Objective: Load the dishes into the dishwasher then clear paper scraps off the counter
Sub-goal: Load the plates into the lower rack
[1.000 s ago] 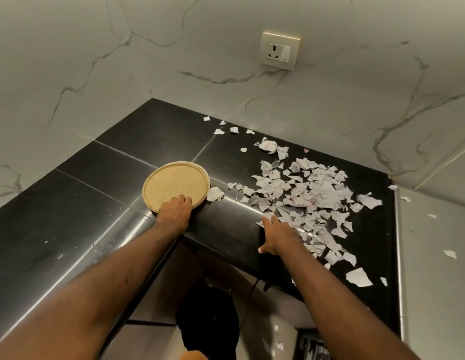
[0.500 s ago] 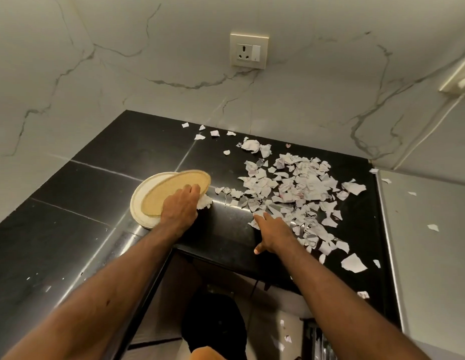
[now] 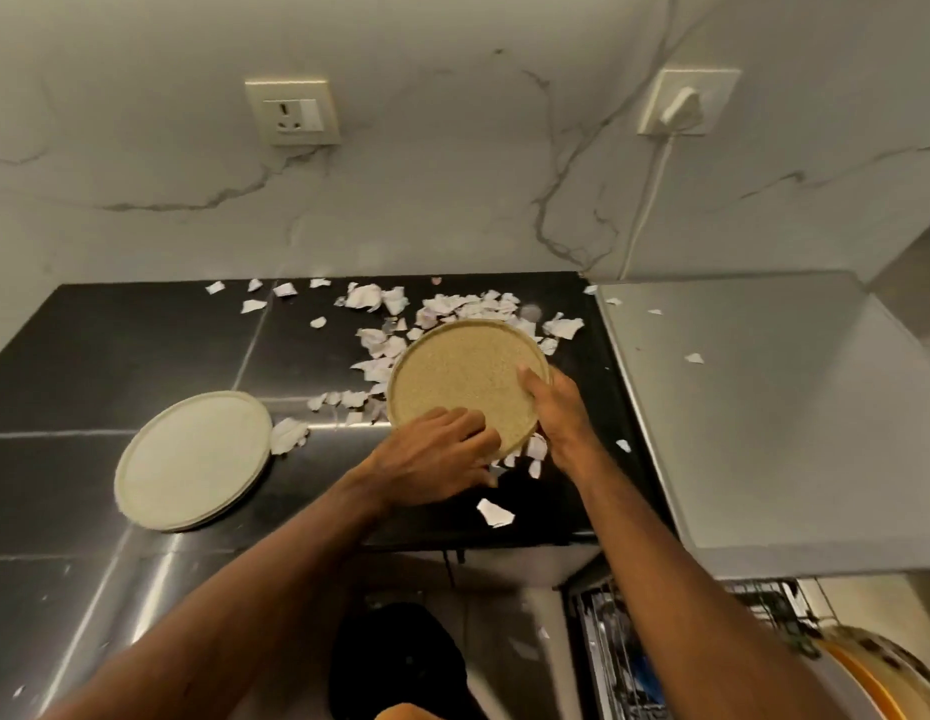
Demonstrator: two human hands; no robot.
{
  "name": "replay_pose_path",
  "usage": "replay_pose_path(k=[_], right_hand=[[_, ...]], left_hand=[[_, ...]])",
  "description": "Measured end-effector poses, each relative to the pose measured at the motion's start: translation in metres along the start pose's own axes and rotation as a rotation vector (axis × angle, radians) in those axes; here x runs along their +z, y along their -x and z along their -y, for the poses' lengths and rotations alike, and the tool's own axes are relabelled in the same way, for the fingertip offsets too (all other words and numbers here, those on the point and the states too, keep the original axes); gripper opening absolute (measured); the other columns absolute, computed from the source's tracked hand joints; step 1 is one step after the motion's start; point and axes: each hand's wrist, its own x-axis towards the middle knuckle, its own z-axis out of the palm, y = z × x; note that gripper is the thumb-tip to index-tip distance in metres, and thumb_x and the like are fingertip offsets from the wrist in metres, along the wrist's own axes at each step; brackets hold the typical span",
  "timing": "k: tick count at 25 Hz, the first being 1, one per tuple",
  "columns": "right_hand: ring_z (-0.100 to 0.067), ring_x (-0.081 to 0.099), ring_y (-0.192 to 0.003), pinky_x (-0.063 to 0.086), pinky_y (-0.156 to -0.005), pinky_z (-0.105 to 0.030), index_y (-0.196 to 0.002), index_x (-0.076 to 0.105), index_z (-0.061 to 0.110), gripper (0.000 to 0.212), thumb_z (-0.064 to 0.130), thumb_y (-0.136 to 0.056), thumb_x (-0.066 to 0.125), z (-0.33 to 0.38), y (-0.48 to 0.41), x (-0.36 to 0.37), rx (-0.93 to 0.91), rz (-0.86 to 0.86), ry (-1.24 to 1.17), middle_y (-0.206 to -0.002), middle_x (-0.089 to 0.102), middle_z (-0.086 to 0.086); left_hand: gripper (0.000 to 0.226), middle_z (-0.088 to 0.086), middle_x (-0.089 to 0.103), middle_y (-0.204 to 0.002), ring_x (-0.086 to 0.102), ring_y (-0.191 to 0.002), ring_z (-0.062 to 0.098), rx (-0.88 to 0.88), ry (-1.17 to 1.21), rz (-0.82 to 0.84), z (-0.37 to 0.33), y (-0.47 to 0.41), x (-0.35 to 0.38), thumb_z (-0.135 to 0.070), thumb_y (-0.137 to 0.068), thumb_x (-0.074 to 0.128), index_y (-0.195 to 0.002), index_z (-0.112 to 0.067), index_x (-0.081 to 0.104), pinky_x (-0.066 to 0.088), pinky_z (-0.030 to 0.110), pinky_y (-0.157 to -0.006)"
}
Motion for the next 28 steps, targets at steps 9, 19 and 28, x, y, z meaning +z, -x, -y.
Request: replay_pose_path(k=[9, 19, 28], right_hand=[[-0.035, 0.069, -0.119, 0.055, -0.103, -0.057, -0.136, 0.065, 0.012, 0.038, 0.030, -0.102, 0.063, -0.053, 0.072, -0.210, 0.053, -0.335, -0.407, -0.127, 0.074, -0.012], [-0.027, 0.065, -0.101, 0.053, -0.089, -0.051, -0.100, 0.073, 0.018, 0.024, 0.038, -0.093, 0.061, -0.137, 0.244, -0.401, 0.069, -0.766, -0.393, -0.101, 0.072, -0.004], [-0.030, 0.069, -0.092, 0.057, -0.086, -0.040, -0.104, 0.071, 0.033, 0.010, 0.028, -0.102, 0.063, -0.247, 0.330, -0.480, 0.349, -0.944, -0.011, -0.104, 0.073, -0.011]], left_hand=[[0.073, 0.005, 0.042, -0.154, 0.046, -0.133, 0.020, -0.609, 0.706, -0.024, -0.110, -0.161, 0.000, -0.031, -0.097, 0.068, -0.159, -0.021, 0.029, 0.049, 0.037, -0.105], [0.024, -0.008, 0.076, -0.098, 0.072, -0.095, 0.013, -0.358, 1.101, 0.239, -0.312, -0.284, 0.059, -0.019, -0.091, 0.076, -0.109, -0.033, 0.067, 0.060, 0.030, -0.079], [0.019, -0.014, 0.074, -0.107, 0.070, -0.091, 0.006, 0.111, 0.732, 0.496, -0.448, -0.346, 0.167, -0.026, -0.097, 0.066, -0.109, -0.040, 0.066, 0.061, 0.033, -0.080]])
